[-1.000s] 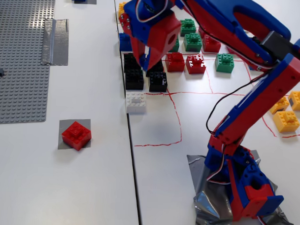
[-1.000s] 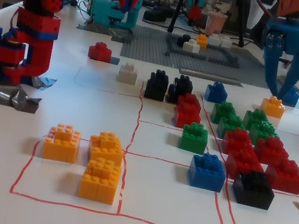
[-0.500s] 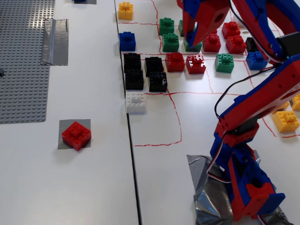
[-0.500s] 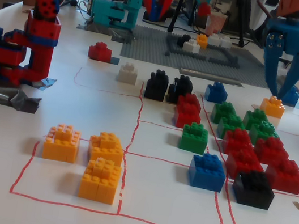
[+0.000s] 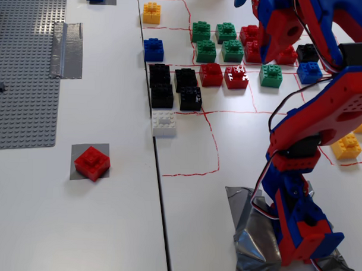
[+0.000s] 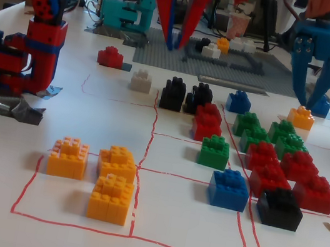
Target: Grab the block and put it in the grey marker
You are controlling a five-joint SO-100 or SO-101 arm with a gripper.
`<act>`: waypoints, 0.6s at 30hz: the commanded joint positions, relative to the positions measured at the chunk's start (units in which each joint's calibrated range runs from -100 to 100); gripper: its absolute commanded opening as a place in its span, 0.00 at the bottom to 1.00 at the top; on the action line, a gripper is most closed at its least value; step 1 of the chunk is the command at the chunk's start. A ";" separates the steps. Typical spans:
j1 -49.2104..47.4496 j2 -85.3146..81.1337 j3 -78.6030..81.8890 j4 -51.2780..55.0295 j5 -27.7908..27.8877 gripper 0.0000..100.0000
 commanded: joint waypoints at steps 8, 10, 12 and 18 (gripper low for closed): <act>5.94 -2.40 4.72 -7.42 0.78 0.00; 5.94 -2.07 4.36 -7.74 0.88 0.00; 5.94 -1.82 4.00 -7.82 0.88 0.00; 5.94 -1.16 4.00 -7.90 0.63 0.00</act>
